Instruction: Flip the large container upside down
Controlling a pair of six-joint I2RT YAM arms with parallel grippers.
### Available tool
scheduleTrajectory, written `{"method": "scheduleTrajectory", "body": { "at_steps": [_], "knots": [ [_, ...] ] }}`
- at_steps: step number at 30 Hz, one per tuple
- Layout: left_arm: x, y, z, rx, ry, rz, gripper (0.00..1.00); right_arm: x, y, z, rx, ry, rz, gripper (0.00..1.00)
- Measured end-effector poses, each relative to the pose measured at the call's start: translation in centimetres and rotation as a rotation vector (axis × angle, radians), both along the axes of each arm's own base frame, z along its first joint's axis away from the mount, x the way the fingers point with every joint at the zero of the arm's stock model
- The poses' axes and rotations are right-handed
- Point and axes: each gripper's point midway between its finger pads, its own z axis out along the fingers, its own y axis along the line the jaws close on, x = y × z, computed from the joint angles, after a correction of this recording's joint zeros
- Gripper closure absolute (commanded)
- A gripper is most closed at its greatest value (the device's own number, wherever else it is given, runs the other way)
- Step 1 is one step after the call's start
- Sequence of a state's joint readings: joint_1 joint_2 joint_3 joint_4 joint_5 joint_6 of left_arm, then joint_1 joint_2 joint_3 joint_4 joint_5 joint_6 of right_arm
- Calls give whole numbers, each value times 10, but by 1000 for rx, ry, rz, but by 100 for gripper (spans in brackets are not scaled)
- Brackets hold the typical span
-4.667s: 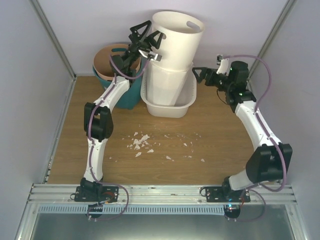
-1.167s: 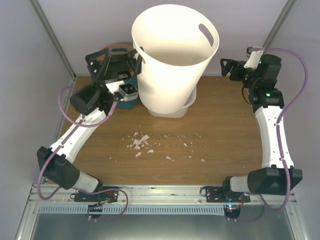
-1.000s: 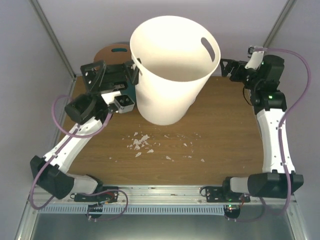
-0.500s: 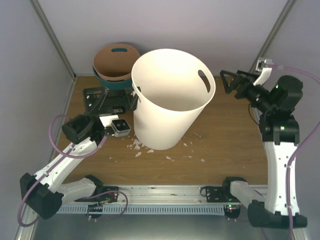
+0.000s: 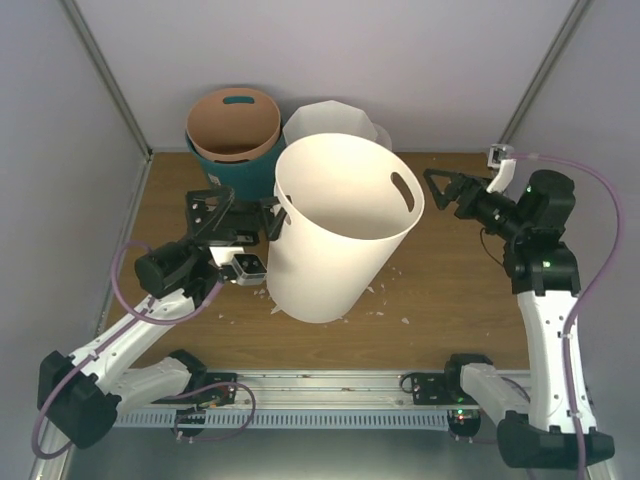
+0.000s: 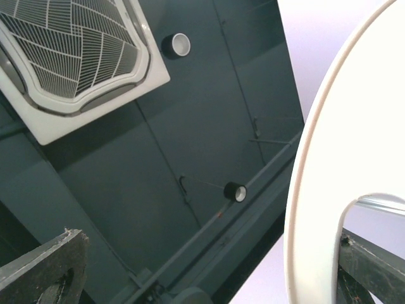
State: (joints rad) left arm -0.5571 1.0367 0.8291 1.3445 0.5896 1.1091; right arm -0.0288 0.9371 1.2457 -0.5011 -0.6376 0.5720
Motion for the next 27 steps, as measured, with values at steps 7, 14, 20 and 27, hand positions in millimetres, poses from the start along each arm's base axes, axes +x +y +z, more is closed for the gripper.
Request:
{"method": "scheduleTrajectory", "body": {
  "at_steps": [7, 14, 20, 27],
  "knots": [
    [3, -3, -6, 11, 21, -7, 1, 8, 25, -6, 7, 12, 81, 0],
    [5, -4, -10, 12, 46, -13, 1, 17, 33, -14, 4, 22, 106, 0],
    [5, -6, -15, 28, 77, -27, 1, 27, 36, -17, 1, 15, 115, 0],
    [4, -7, -19, 38, 90, -33, 1, 30, 47, -19, 15, 4, 167, 0]
  ]
}}
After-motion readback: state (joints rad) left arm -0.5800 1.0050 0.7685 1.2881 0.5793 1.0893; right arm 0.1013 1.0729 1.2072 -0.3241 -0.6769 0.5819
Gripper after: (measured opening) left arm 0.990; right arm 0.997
